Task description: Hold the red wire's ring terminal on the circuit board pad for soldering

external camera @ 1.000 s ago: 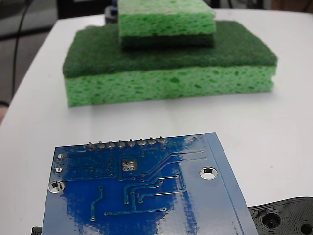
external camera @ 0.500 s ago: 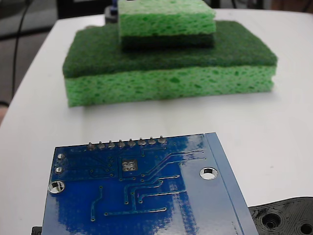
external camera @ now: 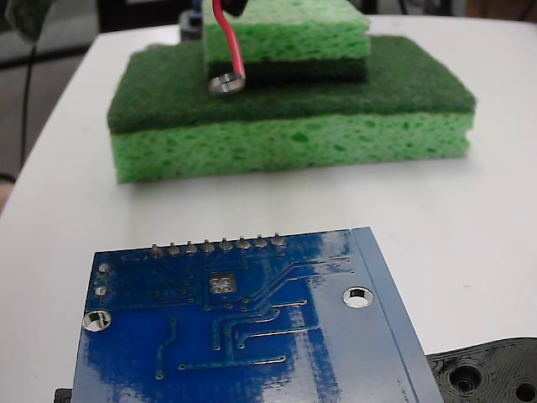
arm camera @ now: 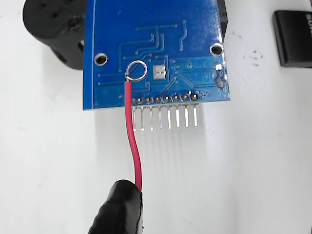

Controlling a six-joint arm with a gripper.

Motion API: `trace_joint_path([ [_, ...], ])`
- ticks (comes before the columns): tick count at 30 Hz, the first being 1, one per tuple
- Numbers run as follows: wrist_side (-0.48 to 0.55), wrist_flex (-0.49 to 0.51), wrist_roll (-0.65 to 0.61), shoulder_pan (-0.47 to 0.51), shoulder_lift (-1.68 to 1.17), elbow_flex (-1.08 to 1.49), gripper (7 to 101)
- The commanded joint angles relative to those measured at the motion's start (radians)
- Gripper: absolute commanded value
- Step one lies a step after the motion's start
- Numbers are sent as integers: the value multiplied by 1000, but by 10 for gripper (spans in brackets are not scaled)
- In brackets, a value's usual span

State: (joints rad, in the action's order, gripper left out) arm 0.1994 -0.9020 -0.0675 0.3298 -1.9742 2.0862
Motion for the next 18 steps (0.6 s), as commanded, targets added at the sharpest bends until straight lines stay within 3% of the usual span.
trace_joint_path([
  [1, -2, -6, -2, 5, 8, -23, 1003],
  [18, -18, -25, 15, 5, 103, -100, 1003],
])
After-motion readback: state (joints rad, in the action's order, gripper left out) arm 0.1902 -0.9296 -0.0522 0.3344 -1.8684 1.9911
